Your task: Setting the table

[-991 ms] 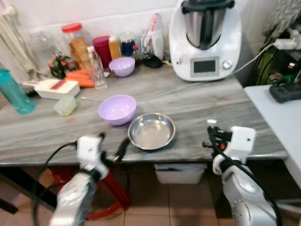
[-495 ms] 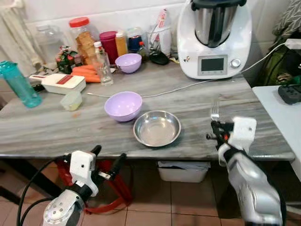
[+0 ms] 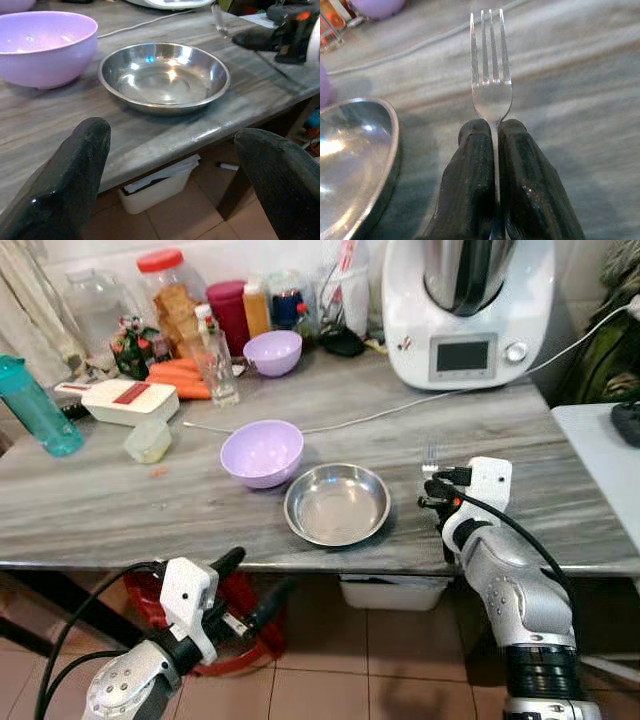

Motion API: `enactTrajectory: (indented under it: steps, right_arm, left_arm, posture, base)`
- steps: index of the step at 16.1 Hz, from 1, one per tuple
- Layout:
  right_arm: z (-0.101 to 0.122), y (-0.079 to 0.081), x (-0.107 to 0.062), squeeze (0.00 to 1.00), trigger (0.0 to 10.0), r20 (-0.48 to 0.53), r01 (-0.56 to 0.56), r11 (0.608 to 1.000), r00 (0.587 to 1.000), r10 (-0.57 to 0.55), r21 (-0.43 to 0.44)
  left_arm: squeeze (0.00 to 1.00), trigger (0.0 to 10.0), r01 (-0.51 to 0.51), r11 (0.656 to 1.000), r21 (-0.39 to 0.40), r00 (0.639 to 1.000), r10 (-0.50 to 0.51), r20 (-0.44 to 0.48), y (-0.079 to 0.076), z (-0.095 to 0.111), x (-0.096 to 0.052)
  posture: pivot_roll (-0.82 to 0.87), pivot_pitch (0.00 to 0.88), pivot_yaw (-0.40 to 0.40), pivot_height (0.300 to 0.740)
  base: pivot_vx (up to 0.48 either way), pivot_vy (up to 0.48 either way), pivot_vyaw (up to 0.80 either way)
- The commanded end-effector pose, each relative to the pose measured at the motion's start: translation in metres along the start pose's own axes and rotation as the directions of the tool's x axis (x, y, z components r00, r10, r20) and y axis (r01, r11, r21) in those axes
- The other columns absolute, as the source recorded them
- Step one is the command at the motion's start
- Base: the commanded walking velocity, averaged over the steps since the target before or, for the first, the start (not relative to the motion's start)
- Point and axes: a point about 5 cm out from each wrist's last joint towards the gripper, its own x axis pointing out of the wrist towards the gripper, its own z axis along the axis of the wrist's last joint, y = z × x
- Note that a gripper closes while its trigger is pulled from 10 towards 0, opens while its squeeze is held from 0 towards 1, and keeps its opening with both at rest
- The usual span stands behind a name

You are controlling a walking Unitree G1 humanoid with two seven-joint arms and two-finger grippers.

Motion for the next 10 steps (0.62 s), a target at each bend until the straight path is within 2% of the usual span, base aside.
enactTrajectory:
  steps: [1,6,10]
  right_arm:
    - [0.002,0.007,0.008,0.00,10.0,-0.024,-0.031,0.999,0.999,0.031,0.020]
    - [-0.003,0.015,0.023,0.00,10.0,-0.068,-0.057,0.998,0.996,0.058,0.021]
    - [-0.005,0.020,0.032,0.00,10.0,-0.082,-0.076,0.997,0.994,0.077,0.017]
  left_arm:
    - [0.00,10.0,0.015,1.000,0.008,1.000,-0.015,-0.015,0.001,0.002,-0.002]
    - [0.00,10.0,0.046,0.999,0.000,0.999,-0.046,0.005,0.001,0.009,0.004]
    - [0.00,10.0,0.096,0.995,-0.012,0.995,-0.096,0.004,-0.008,0.007,0.004]
  posture:
    - [0.01,0.110,0.144,0.740]
    - [0.02,0.095,0.138,0.740]
    - [0.02,0.089,0.134,0.740]
  base:
    - [0.000,0.000,0.00]
    - [0.000,0.000,0.00]
    - [0.000,0.000,0.00]
